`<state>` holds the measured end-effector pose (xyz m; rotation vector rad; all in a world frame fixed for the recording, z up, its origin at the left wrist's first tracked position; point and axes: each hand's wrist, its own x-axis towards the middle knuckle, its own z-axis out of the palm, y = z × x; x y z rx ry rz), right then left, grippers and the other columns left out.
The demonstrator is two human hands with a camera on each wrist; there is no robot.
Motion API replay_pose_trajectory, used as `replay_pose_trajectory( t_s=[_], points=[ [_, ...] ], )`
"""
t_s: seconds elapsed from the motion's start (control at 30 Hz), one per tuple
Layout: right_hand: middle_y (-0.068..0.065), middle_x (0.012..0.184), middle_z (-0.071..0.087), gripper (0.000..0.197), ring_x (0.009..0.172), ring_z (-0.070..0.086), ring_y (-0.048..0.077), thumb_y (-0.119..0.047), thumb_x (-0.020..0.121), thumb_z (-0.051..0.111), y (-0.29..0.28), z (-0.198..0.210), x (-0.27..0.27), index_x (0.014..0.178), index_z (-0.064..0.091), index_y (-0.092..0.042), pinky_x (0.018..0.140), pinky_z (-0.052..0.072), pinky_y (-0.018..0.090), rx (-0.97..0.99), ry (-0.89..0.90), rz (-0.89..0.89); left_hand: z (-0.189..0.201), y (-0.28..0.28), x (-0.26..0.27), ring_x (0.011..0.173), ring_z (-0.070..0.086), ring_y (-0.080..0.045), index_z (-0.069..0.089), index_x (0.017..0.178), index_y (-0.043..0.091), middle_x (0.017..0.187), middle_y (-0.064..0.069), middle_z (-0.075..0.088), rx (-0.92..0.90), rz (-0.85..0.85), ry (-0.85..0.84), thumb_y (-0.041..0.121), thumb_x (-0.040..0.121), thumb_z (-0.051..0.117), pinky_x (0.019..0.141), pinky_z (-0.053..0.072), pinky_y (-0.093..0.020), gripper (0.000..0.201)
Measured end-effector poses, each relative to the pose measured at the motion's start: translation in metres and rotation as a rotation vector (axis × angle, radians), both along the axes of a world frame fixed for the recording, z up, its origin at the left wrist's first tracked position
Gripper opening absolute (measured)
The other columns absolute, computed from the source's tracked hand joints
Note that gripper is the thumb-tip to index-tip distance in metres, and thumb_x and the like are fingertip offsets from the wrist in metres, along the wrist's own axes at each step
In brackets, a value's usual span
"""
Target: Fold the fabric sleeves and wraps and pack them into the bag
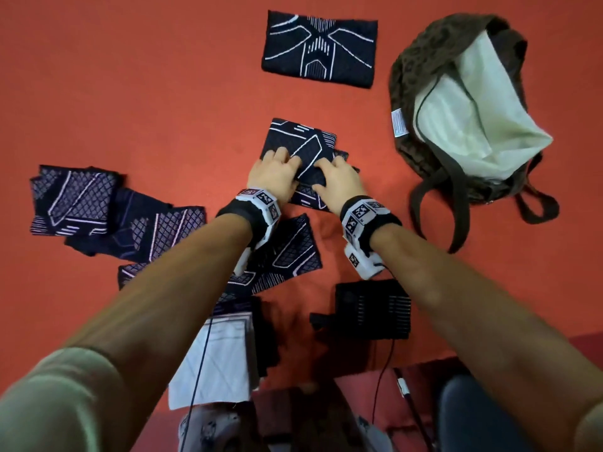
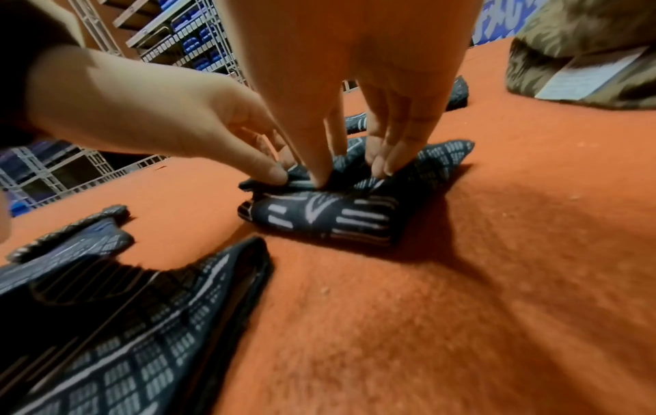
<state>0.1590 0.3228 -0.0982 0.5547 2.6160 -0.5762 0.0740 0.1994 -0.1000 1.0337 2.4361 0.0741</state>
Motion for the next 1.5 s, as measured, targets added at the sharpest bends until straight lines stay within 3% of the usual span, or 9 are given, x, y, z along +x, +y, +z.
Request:
replay_pose_trajectory(
  t_s=[0.27,0.37,0.43,0.5,0.63,0.77,0.93,1.07,1.5],
  points=[
    [0.019,0.109,0.058,0.022,0.099,0.057,0.036,-0.009,0.092,0.044,-0.002,0.012,-0.003,0.102,0.061,0.001,0.087,0.045,0.039,-0.072,0.043,-0.101,0.008,0.001,0.007,0.112,0.045,-0.032,0.045,0.12,0.011,0.122,-0.011,0.047,0.013,-0.074,0.09,0.024,0.091,0.05,0.088,0.036,-0.043,0.032],
    [0.004,0.096,0.066,0.021,0.092,0.06,0.019,-0.011,0.088,0.057,-0.002,0.015,-0.006,0.104,0.067,-0.002,0.086,0.045,0.025,-0.281,0.034,-0.33,0.01,0.0,0.005,0.116,0.042,-0.033,0.041,0.125,0.013,0.127,-0.012,0.042,-0.013,-0.064,0.031,0.024,0.089,0.053,0.09,0.037,-0.045,0.039],
    [-0.011,0.074,0.055,0.023,0.066,0.049,0.002,-0.011,0.085,0.062,-0.006,0.01,-0.008,0.107,0.067,-0.006,0.063,0.038,0.011,-0.394,0.077,-0.412,0.003,-0.001,0.005,0.115,0.042,-0.034,0.042,0.124,0.013,0.125,-0.013,0.042,0.012,-0.036,0.046,0.021,0.091,0.049,0.087,0.037,-0.044,0.035],
    [-0.012,0.067,0.054,0.019,0.056,0.04,0.0,-0.006,0.085,0.061,-0.012,0.004,-0.007,0.101,0.07,-0.006,0.053,0.032,0.01,-0.406,0.138,-0.419,-0.004,-0.005,0.011,0.112,0.042,-0.034,0.044,0.121,0.011,0.123,-0.013,0.044,0.04,-0.027,0.069,0.019,0.093,0.044,0.084,0.036,-0.044,0.03],
    [-0.018,0.065,0.044,0.021,0.056,0.036,-0.004,0.002,0.085,0.053,-0.028,0.018,-0.001,0.097,0.069,-0.003,0.057,0.03,0.01,-0.405,0.265,-0.363,0.002,-0.019,0.021,0.107,0.046,-0.033,0.047,0.116,0.007,0.116,-0.014,0.048,0.136,0.005,0.069,0.021,0.089,0.05,0.082,0.034,-0.043,0.031],
    [-0.003,0.092,0.055,0.024,0.067,0.039,-0.007,0.002,0.084,0.05,-0.043,0.062,-0.002,0.1,0.067,-0.004,0.076,0.032,0.016,-0.437,0.36,-0.266,0.035,-0.041,0.018,0.101,0.048,-0.032,0.048,0.112,0.008,0.112,-0.012,0.05,0.278,-0.006,0.105,0.018,0.091,0.045,0.081,0.034,-0.042,0.024],
    [0.006,0.104,0.064,0.018,0.086,0.053,0.012,-0.008,0.081,0.061,-0.064,0.127,-0.013,0.098,0.067,-0.011,0.086,0.042,0.025,-0.425,0.391,-0.244,0.091,-0.07,0.004,0.099,0.05,-0.031,0.049,0.105,0.009,0.106,-0.01,0.056,0.397,0.06,0.109,0.021,0.09,0.045,0.079,0.032,-0.04,0.019],
    [0.01,0.105,0.066,0.025,0.096,0.058,0.022,-0.01,0.078,0.065,-0.088,0.169,-0.016,0.103,0.065,-0.009,0.086,0.041,0.028,-0.321,0.405,-0.212,0.143,-0.102,-0.004,0.086,0.055,-0.033,0.05,0.098,0.005,0.096,-0.015,0.059,0.547,0.146,0.048,0.013,0.087,0.048,0.072,0.036,-0.037,0.013],
    [0.008,0.085,0.067,0.023,0.078,0.055,0.015,-0.005,0.084,0.052,-0.222,0.273,-0.003,0.098,0.069,-0.012,0.067,0.037,0.02,-0.303,0.592,-0.202,0.265,-0.258,-0.006,0.091,0.055,-0.031,0.053,0.101,0.005,0.1,-0.015,0.06,0.728,0.168,0.077,0.012,0.09,0.048,0.077,0.041,-0.037,0.014]
  ],
)
